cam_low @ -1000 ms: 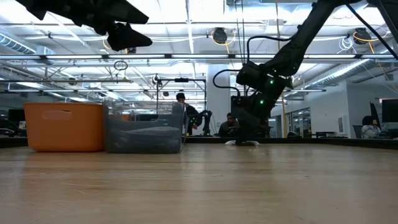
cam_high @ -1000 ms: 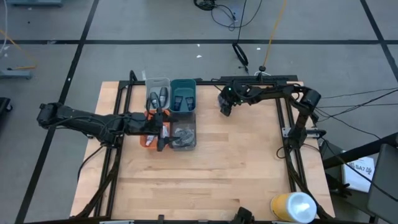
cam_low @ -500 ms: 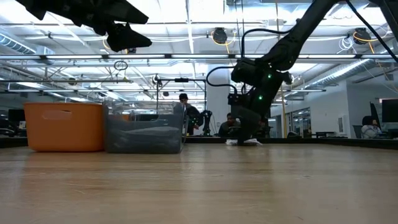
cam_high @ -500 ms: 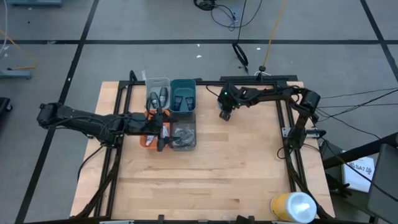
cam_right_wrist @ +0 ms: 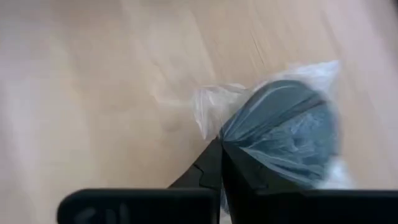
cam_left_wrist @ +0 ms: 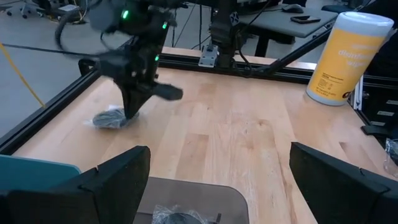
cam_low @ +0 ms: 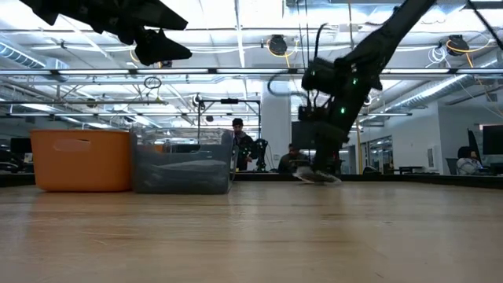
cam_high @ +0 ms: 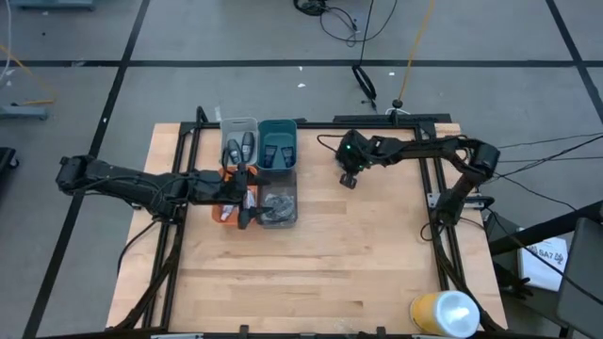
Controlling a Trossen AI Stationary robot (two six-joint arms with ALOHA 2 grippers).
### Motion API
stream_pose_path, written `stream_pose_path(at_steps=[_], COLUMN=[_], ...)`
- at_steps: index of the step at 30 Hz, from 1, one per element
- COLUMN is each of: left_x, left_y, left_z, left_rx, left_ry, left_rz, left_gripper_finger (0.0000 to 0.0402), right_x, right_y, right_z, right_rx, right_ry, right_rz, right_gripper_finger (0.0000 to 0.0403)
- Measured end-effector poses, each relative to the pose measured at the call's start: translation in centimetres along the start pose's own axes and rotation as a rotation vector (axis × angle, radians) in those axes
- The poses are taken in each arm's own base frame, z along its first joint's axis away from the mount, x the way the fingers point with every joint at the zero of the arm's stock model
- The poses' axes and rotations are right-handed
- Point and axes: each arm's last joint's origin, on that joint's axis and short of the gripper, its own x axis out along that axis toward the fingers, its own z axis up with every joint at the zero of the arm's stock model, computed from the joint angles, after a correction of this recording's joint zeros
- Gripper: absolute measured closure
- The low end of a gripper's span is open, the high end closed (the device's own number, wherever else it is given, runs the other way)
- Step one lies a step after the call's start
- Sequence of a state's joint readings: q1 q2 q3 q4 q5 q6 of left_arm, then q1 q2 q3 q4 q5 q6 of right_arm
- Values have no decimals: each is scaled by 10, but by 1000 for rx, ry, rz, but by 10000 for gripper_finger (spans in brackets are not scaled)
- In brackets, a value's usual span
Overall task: Pick & Place Travel size toiletries
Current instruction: Put the black hairbrush into the black bin
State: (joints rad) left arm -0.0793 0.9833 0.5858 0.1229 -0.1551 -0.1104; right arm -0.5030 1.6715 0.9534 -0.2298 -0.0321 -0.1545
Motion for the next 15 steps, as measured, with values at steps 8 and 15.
stream_pose_path(at_steps=[8,15], left_x=[0,0], left_y=[0,0], left_z=[0,1], left_rx=[1,-13], left_ry=[1,-11], left_rz=[0,0], left_gripper_finger=[25,25], right_x=[-42,-81], right_y=[27,54], right_z=[19,27], right_rx=[-94,-173], right_ry=[-173,-321], right_rz=[27,72], right_gripper_finger=[402,403])
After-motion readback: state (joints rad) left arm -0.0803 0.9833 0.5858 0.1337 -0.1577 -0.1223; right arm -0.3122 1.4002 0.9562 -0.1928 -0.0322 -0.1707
